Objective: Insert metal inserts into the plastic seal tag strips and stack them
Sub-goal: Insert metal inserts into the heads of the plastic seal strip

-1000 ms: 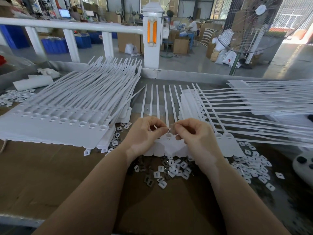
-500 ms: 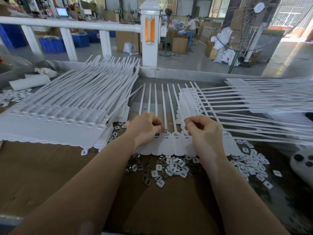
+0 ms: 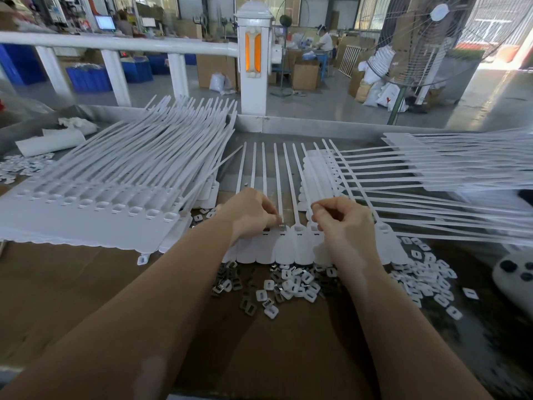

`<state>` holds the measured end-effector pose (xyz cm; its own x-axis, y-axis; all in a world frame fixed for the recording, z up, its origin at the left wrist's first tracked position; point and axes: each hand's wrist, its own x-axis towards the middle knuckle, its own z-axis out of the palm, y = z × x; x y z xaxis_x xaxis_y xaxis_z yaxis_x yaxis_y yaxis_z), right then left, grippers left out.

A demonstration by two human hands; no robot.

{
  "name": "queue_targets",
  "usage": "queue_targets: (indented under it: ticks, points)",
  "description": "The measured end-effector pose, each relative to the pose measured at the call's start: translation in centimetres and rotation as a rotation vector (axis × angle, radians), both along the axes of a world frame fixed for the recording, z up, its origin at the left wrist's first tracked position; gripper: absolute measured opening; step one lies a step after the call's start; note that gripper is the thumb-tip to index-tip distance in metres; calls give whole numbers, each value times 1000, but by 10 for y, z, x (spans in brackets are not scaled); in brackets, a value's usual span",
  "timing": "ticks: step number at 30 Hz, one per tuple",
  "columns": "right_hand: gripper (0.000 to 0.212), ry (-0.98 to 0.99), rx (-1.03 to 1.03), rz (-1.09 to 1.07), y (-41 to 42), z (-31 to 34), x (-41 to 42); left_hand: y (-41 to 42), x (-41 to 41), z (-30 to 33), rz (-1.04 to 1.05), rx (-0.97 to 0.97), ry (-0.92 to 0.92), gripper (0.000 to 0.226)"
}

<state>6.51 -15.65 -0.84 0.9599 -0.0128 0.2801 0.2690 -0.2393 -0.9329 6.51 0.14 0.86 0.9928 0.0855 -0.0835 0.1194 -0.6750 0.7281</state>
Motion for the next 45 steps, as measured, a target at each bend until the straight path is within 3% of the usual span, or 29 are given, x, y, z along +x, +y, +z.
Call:
queue_targets:
  ticks: [12,22,28,32,45]
  points:
    - [17,10,-6,-4,1,-1,0,0,-1,0,40,29,-44,14]
    - [11,0,-47,-7,1,-4,1,4,-1,-1,-10,9,-59,3]
    - [9,-142,-302,169,8,-4,-6,14,-10,2,-6,13,-107,7]
    - [10,-223,-450,263,12,-5,-10,27,-25,12,-101,95,-49,8]
    - [10,-198,-458,264,10,-5,-11,35,-50,31,-292,444,281,21]
